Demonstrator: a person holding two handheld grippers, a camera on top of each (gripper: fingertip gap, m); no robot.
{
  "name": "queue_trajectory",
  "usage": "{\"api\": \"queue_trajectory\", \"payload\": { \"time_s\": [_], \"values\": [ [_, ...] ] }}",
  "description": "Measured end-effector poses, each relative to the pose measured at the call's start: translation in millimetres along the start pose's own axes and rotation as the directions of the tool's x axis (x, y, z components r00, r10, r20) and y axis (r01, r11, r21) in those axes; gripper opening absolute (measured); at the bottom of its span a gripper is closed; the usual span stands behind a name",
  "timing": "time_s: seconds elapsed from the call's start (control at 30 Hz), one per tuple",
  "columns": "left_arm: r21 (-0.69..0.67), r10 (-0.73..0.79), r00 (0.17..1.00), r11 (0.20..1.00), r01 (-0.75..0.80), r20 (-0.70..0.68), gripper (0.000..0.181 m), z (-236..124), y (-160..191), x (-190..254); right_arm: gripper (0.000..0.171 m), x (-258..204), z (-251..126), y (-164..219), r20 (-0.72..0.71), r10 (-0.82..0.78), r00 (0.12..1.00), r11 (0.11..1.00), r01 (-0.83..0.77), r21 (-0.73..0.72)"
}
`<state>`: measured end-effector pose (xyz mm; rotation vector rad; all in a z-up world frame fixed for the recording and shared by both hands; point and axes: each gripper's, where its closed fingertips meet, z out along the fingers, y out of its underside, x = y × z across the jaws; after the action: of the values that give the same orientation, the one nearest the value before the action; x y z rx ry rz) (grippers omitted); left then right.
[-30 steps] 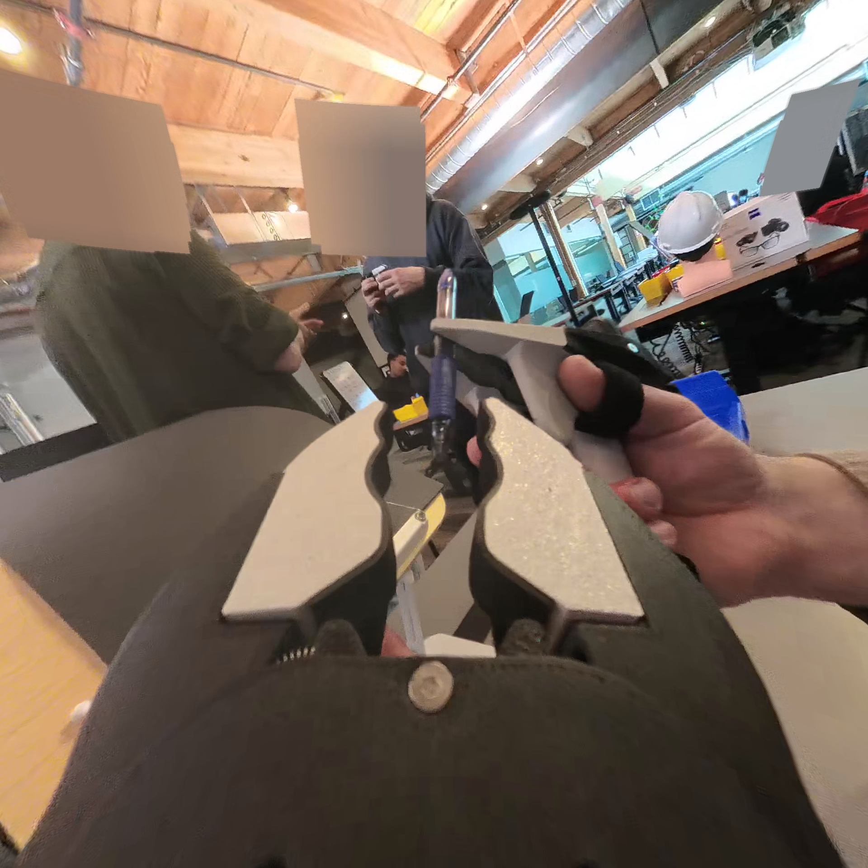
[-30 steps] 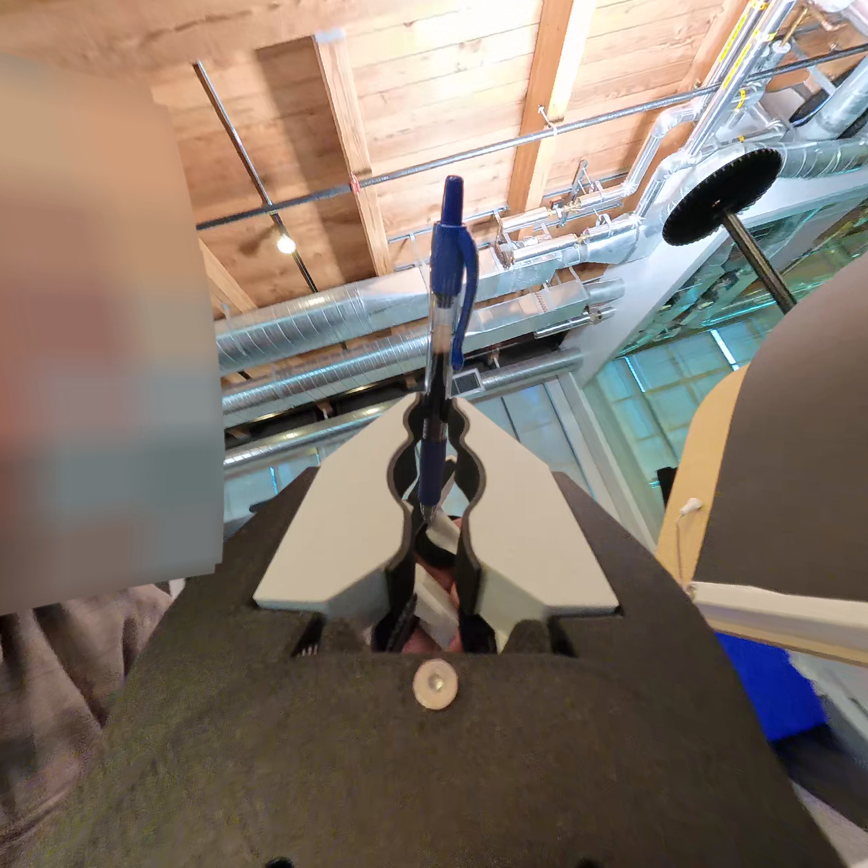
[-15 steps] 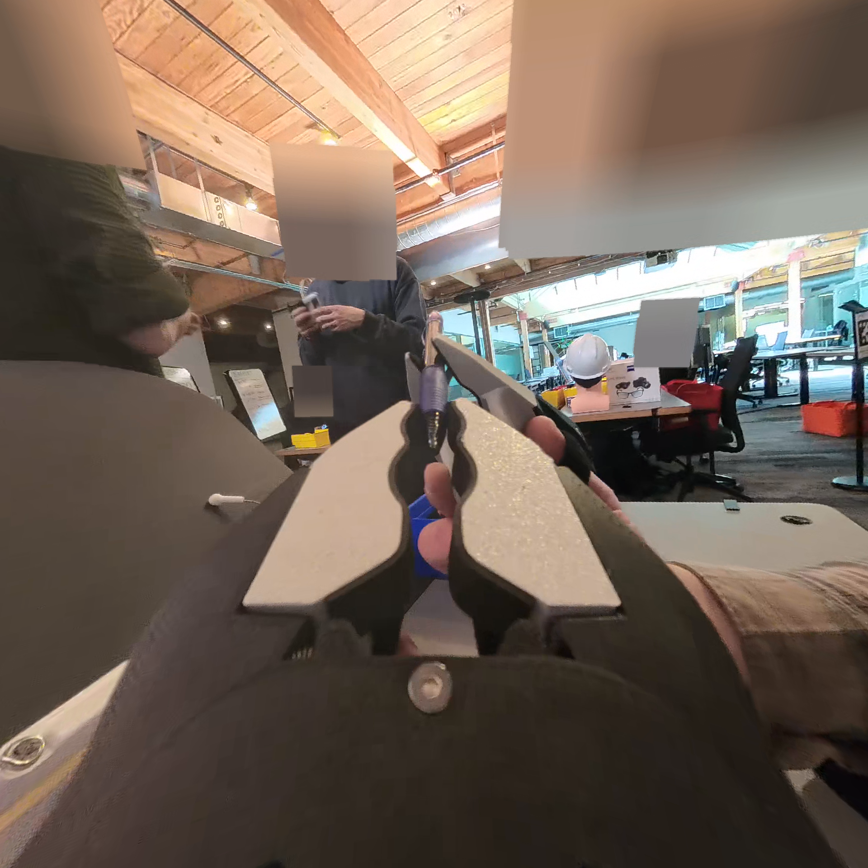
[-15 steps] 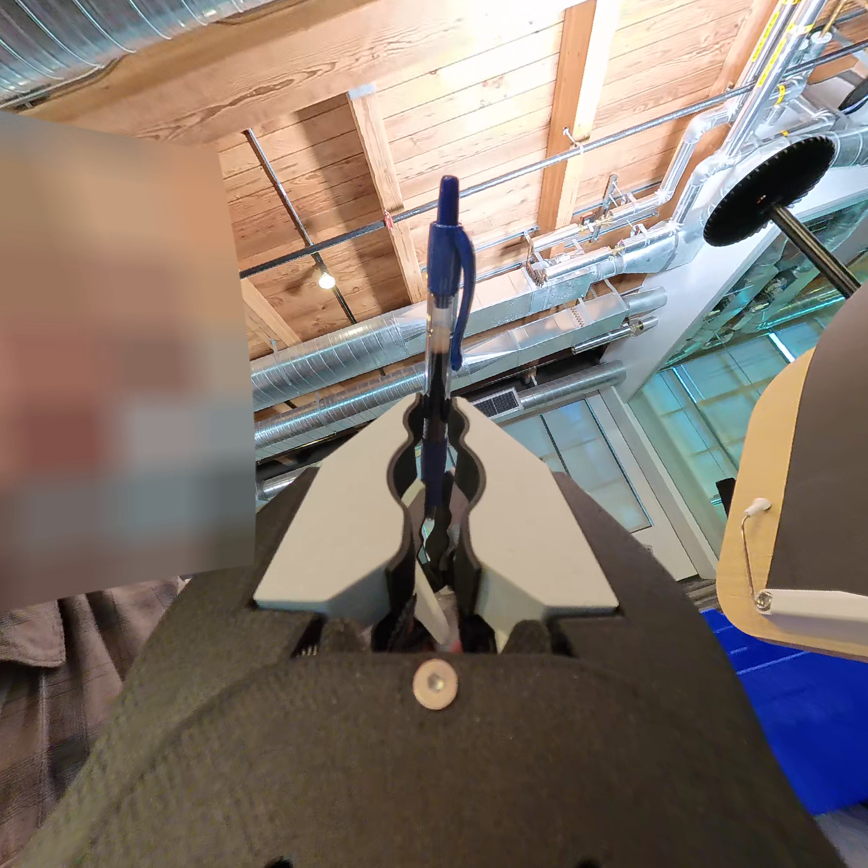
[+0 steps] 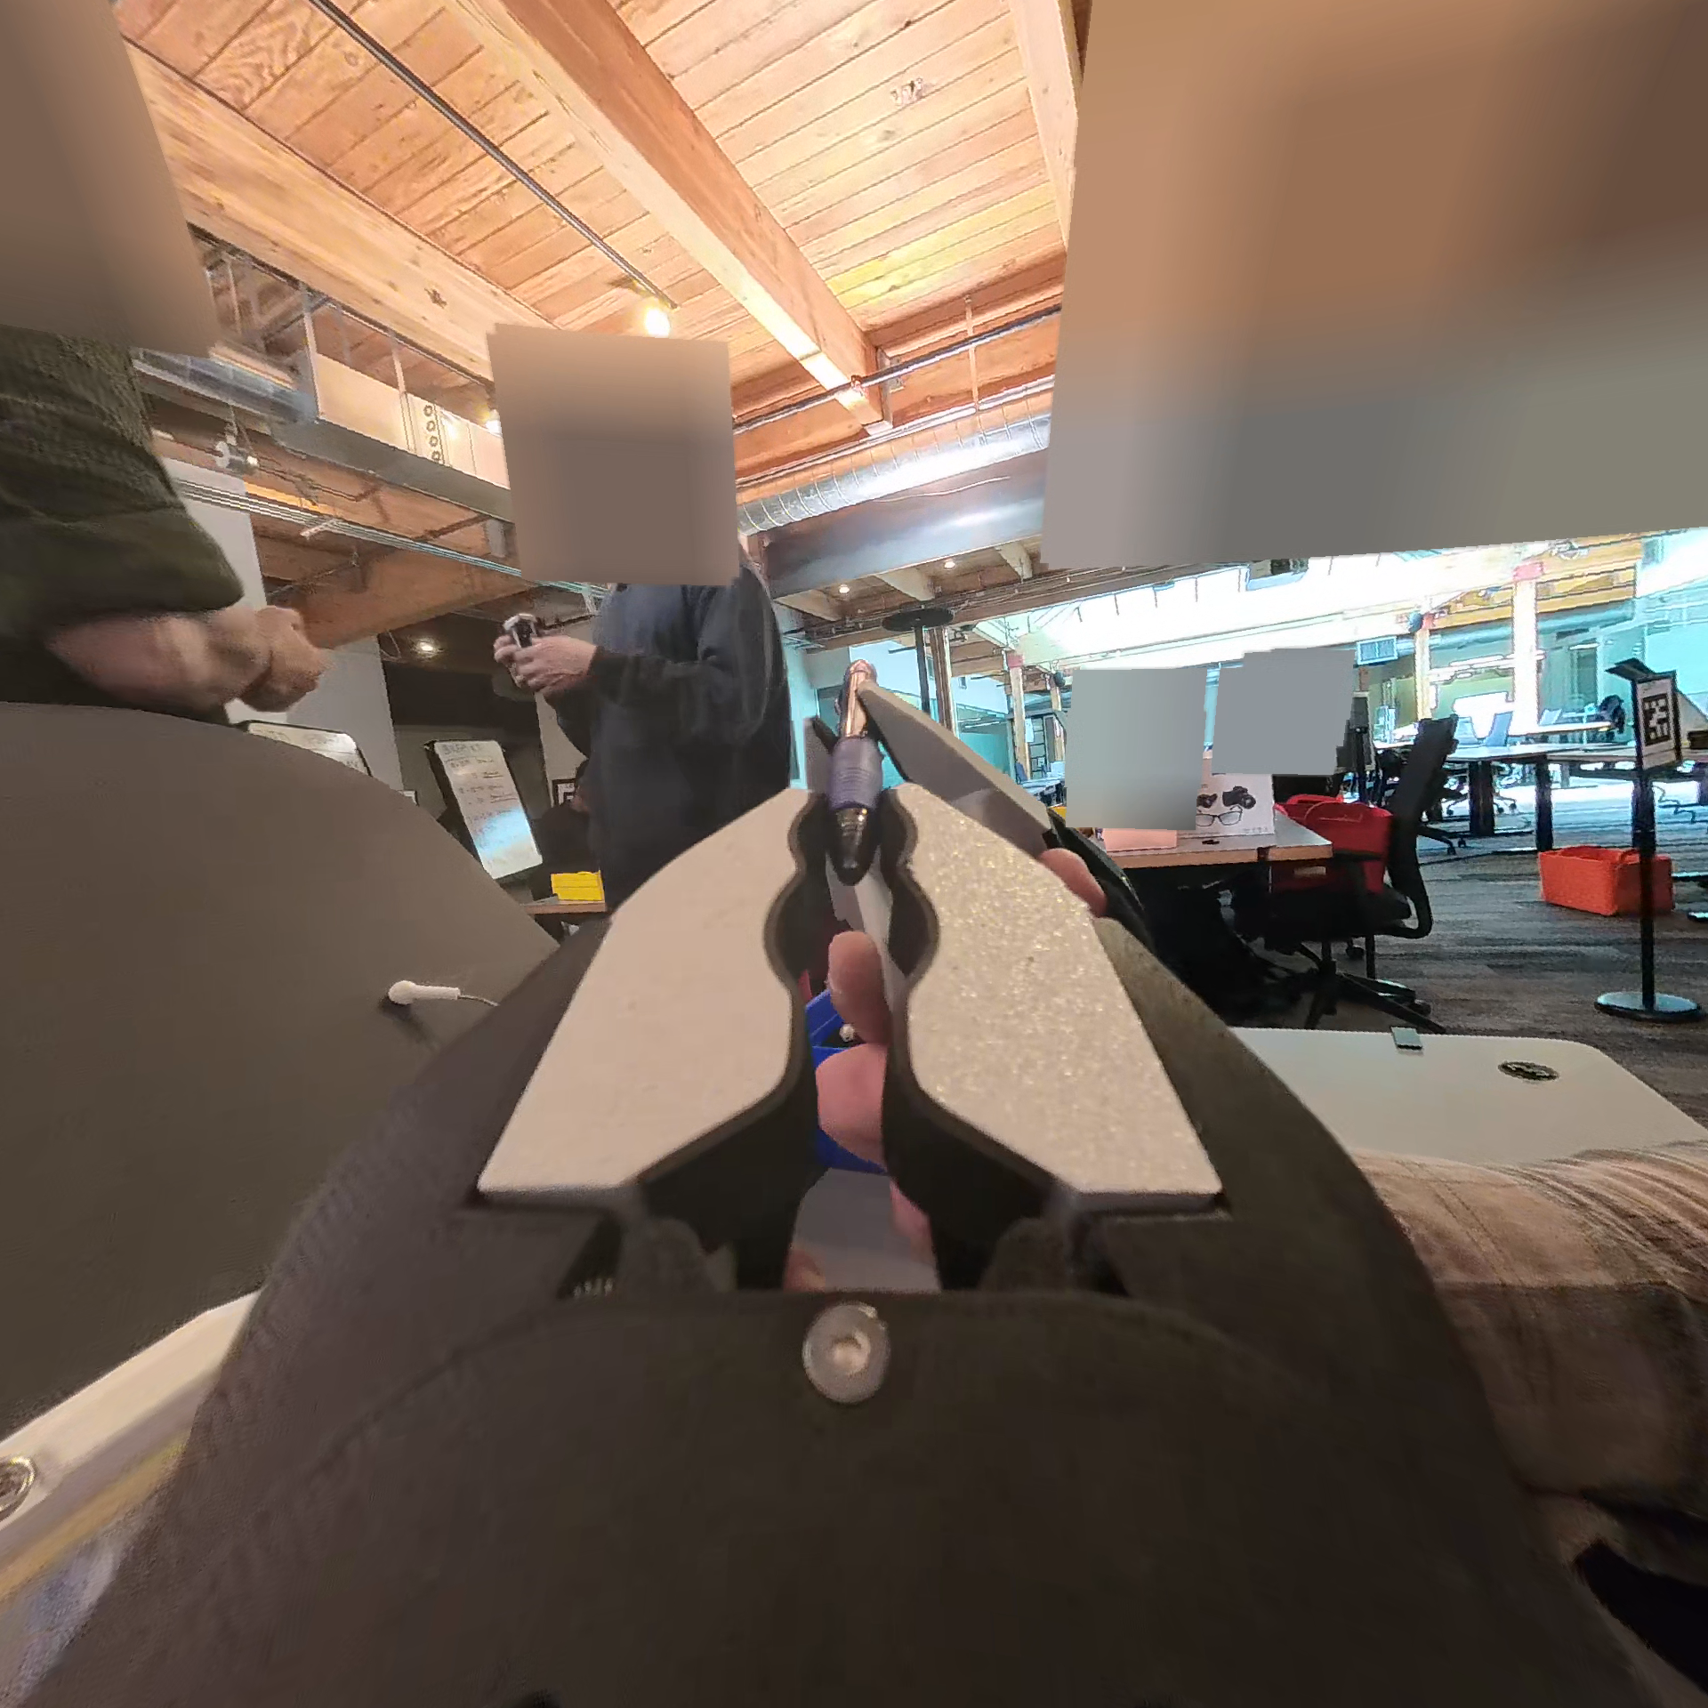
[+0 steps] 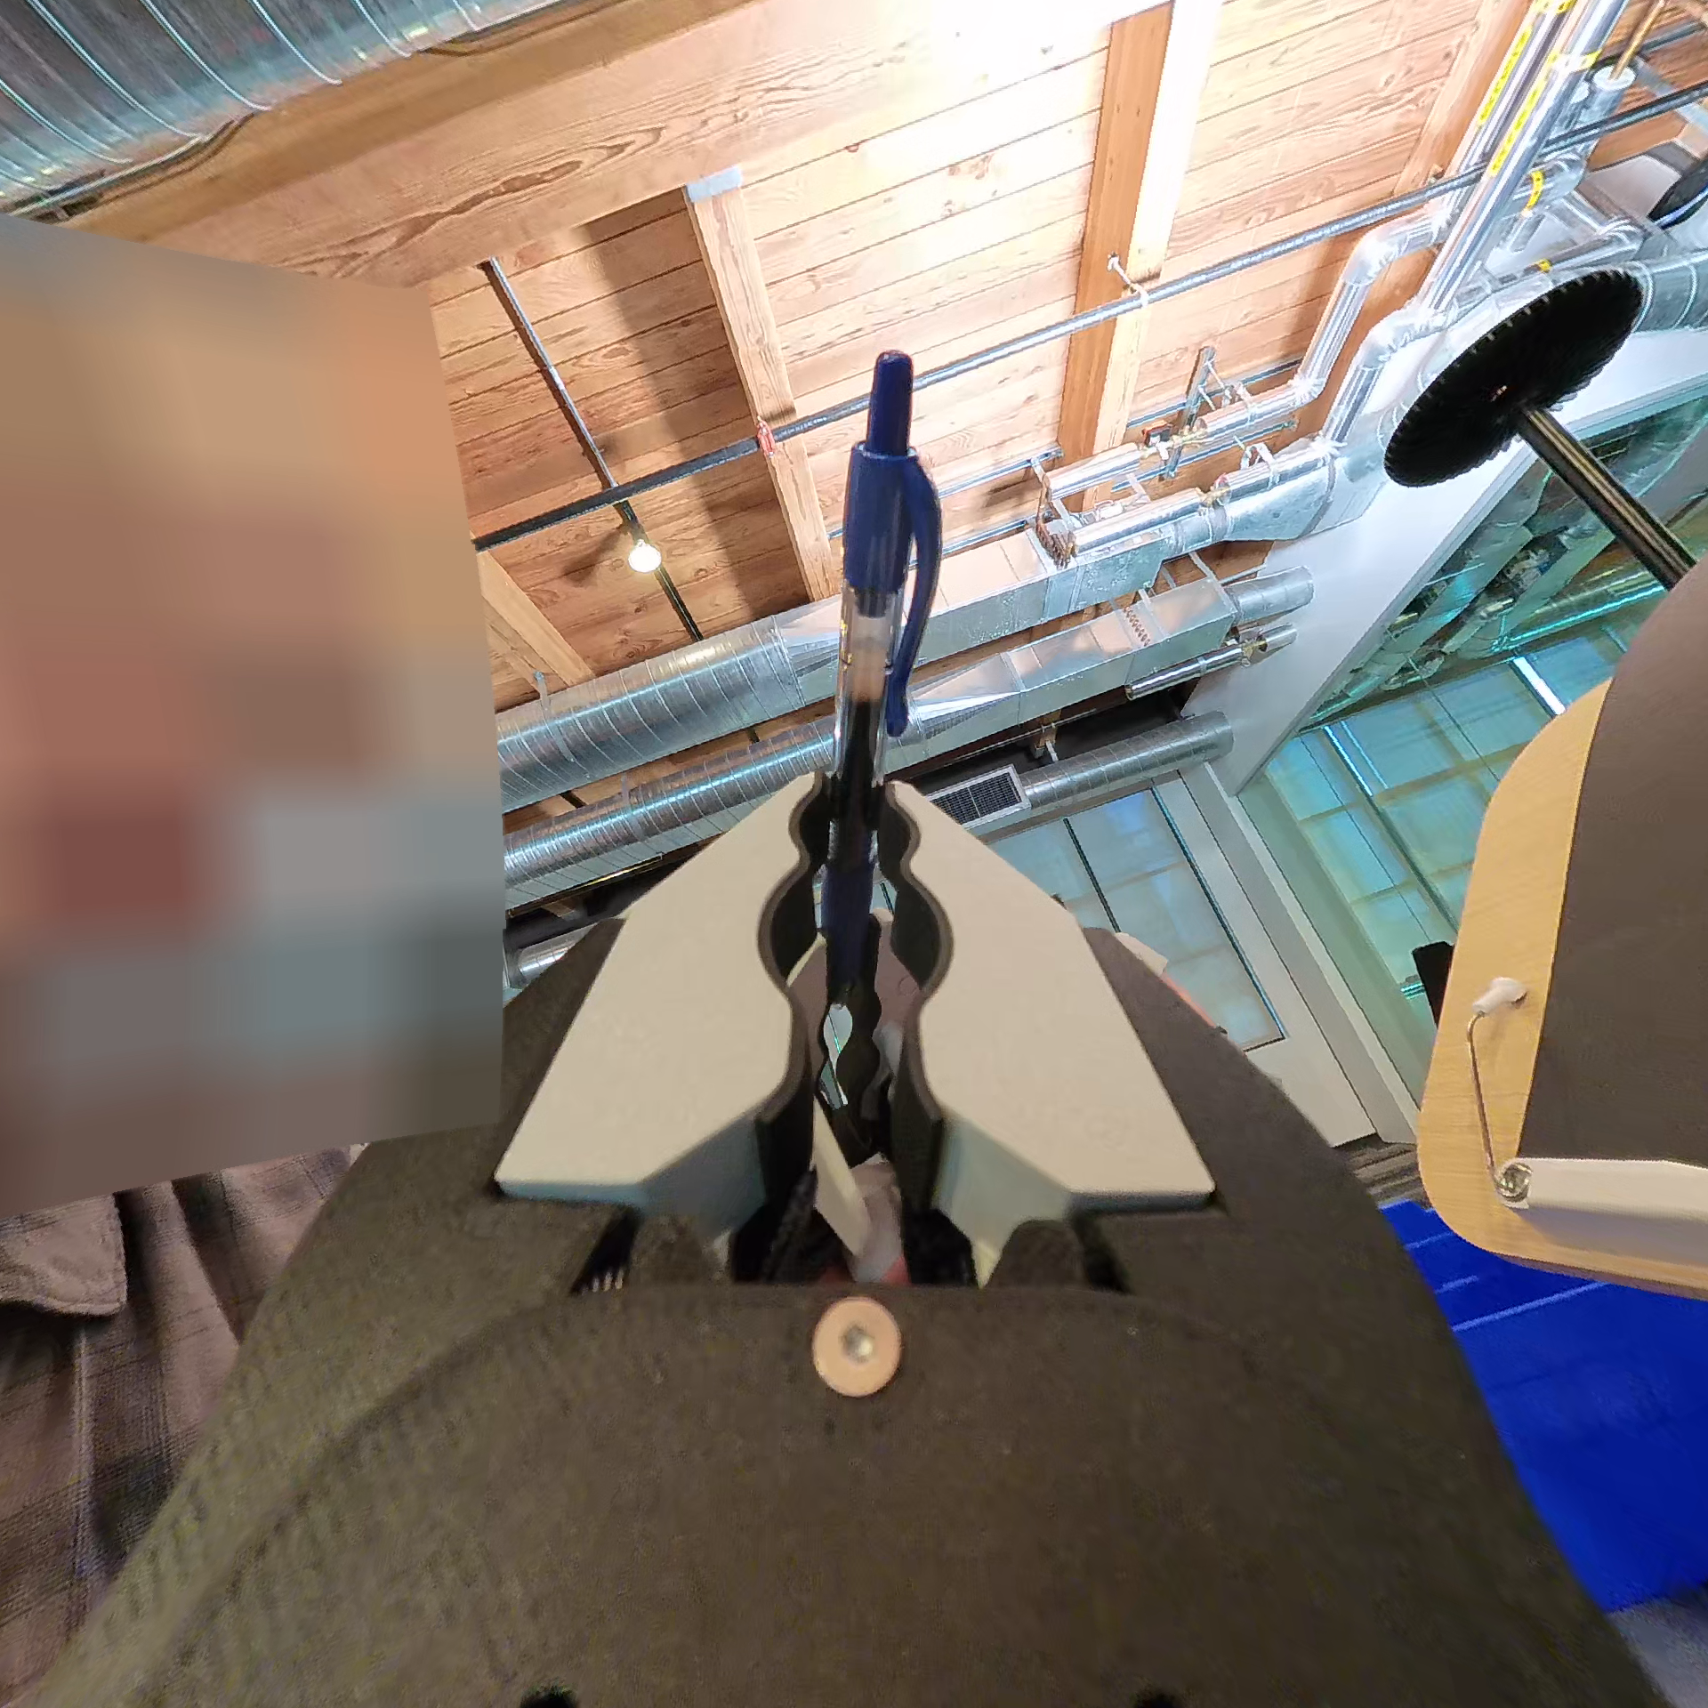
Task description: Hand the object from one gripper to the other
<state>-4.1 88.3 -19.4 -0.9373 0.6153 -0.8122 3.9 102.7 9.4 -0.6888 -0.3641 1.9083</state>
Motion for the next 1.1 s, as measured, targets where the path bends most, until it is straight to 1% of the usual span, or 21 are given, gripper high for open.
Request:
{"api": "queue_trajectory", "payload": {
  "time_s": [0.2,0.23,0.3,0.43,0.53,0.6,0.63,0.67,0.7,0.73,0.8,0.83,0.9,0.93,0.97,1.03,1.1],
  "values": [
    [0.0,-0.018,1.0,1.0,0.018,-0.011,0.01,-0.5,-2.2,-0.8,0.008,-0.3,0.3,1.2,-0.017,-0.041,0.999,0.999,0.041,-0.011],
    [0.002,-0.017,1.0,1.0,0.017,-0.015,0.01,-0.9,-3.5,-1.2,0.01,0.0,0.5,1.1,-0.023,-0.053,0.998,0.999,0.052,-0.016],
    [-0.003,-0.009,1.0,1.0,0.009,-0.024,0.01,-1.7,-6.4,-2.6,0.022,1.0,0.4,-0.7,-0.036,-0.088,0.996,0.996,0.086,-0.035],
    [-0.02,0.016,0.999,1.0,-0.017,-0.046,0.01,-3.8,-14.5,-7.6,0.027,2.4,-1.6,-8.7,-0.048,-0.193,0.98,0.977,0.187,-0.1],
    [-0.068,0.038,0.998,0.997,-0.042,-0.053,0.01,-4.6,-15.4,-13.4,0.036,8.1,-7.2,-23.2,-0.08,-0.276,0.958,0.956,0.265,-0.13],
    [-0.111,0.048,0.997,0.992,-0.056,-0.066,0.011,-5.2,-14.3,-16.6,0.042,13.5,-13.2,-39.6,-0.122,-0.384,0.915,0.918,0.364,-0.16],
    [-0.122,0.062,0.997,0.99,-0.067,-0.044,0.01,-5.9,-15.5,-21.8,0.044,15.2,-16.0,-47.6,-0.142,-0.465,0.874,0.879,0.435,-0.195],
    [-0.142,0.073,0.997,0.987,-0.076,-0.024,0.011,-6.4,-15.7,-26.9,0.046,14.6,-18.1,-53.9,-0.145,-0.565,0.812,0.816,0.524,-0.246],
    [-0.168,0.074,0.997,0.983,-0.077,-0.024,0.011,-6.9,-14.9,-29.5,0.047,12.3,-19.2,-58.0,-0.131,-0.677,0.725,0.723,0.62,-0.306],
    [-0.197,0.071,0.997,0.978,-0.074,-0.021,0.01,-7.4,-13.8,-32.3,0.047,9.1,-19.4,-59.1,-0.095,-0.784,0.614,0.6,0.709,-0.371],
    [-0.248,0.078,0.997,0.966,-0.076,0.001,0.01,-8.7,-11.4,-39.5,0.048,2.3,-17.8,-51.8,0.035,-0.933,0.359,0.3,0.825,-0.479],
    [-0.275,0.08,0.997,0.959,-0.076,0.002,0.01,-9.4,-9.5,-41.3,0.047,0.3,-16.7,-42.9,0.122,-0.964,0.236,0.142,0.845,-0.515],
    [-0.31,0.091,0.996,0.947,-0.079,0.024,0.01,-10.2,-7.4,-45.4,0.046,0.8,-15.3,-20.9,0.293,-0.956,0.021,-0.147,0.829,-0.539],
    [-0.325,0.088,0.996,0.943,-0.076,0.022,0.01,-10.1,-5.9,-44.4,0.044,4.2,-15.5,-9.4,0.368,-0.928,-0.066,-0.27,0.799,-0.537],
    [-0.345,0.081,0.996,0.936,-0.068,0.022,0.01,-9.6,-3.3,-42.9,0.042,9.1,-16.2,0.8,0.429,-0.892,-0.142,-0.375,0.761,-0.53],
    [-0.38,0.087,0.996,0.922,-0.073,0.019,0.01,-8.1,2.9,-38.3,0.039,18.1,-16.4,16.2,0.509,-0.819,-0.265,-0.531,0.684,-0.5],
    [-0.422,0.102,0.995,0.902,-0.09,0.006,0.01,-6.8,10.7,-32.1,0.035,26.9,-16.7,22.8,0.556,-0.743,-0.373,-0.652,0.592,-0.474]
  ]
}}
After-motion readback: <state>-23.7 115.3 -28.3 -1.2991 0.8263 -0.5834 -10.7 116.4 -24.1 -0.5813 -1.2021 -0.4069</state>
